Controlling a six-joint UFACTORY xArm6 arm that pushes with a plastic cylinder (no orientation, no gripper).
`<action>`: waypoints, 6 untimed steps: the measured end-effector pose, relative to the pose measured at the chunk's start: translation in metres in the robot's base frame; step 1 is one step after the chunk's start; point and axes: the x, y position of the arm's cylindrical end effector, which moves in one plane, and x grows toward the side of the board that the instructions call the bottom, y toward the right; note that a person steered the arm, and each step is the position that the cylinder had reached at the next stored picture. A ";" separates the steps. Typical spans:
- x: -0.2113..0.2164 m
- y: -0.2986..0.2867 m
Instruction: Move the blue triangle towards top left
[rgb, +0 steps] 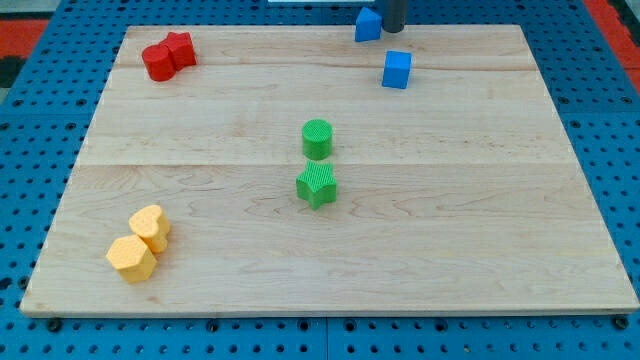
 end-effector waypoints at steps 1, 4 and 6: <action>0.011 -0.064; 0.000 -0.205; 0.000 -0.167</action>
